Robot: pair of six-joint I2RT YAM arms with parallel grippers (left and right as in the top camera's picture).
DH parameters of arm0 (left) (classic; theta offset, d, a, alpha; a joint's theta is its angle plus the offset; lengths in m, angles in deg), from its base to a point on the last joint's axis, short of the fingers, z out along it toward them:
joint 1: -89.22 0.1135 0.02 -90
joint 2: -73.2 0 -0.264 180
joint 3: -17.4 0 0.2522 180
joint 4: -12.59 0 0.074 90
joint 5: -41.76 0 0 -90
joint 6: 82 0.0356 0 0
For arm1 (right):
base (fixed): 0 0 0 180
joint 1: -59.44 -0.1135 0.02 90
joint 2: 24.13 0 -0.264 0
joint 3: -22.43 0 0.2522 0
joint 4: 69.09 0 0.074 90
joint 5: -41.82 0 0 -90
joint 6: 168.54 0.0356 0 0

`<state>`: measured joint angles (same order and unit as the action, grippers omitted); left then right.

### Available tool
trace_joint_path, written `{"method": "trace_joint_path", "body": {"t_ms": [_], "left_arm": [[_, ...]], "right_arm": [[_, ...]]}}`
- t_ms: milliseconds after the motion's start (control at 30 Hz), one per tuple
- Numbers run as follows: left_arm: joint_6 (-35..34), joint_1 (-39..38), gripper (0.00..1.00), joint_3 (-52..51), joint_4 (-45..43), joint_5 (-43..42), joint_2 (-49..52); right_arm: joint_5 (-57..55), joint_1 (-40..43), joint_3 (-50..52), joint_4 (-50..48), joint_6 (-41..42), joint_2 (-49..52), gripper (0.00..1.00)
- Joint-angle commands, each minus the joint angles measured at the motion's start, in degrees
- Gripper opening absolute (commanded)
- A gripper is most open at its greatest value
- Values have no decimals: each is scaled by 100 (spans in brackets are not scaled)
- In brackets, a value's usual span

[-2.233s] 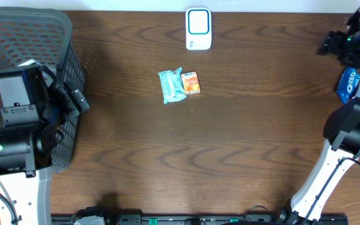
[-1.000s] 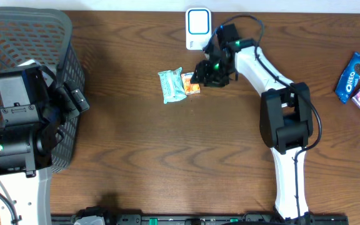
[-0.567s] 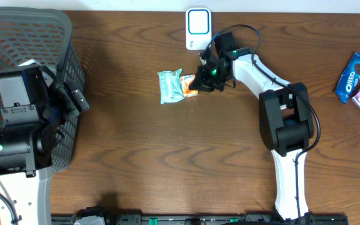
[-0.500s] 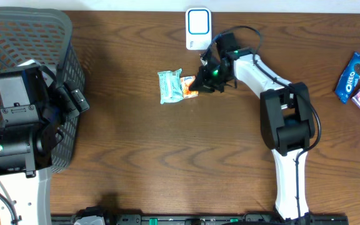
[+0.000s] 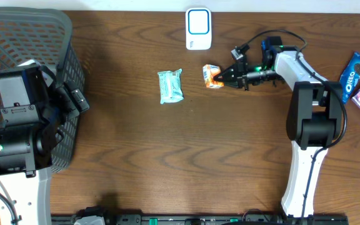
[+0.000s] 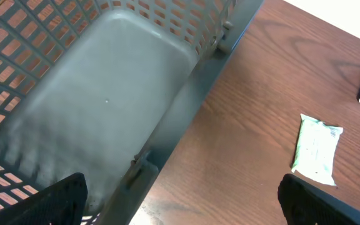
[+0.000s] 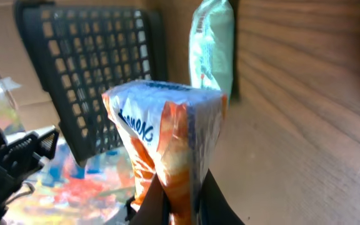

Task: Scan the item barcode
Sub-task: 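Lift the Kleenex pack up to the scanner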

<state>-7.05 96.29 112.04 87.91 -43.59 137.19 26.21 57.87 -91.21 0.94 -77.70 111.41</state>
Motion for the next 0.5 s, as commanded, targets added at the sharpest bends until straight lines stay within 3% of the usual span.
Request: {"method": "trace_joint_path", "body": {"t_ms": [0, 267, 467], "left_arm": [[-28, 24, 98, 109, 15, 52, 4], [-28, 24, 98, 109, 15, 52, 4], [-28, 24, 98, 109, 15, 52, 4]], "right_arm": [[415, -28, 31, 101, -627, 44, 1], [879, -105, 17, -448, -306, 44, 1], [1510, -223, 2, -2262, 1152, 44, 1]]}}
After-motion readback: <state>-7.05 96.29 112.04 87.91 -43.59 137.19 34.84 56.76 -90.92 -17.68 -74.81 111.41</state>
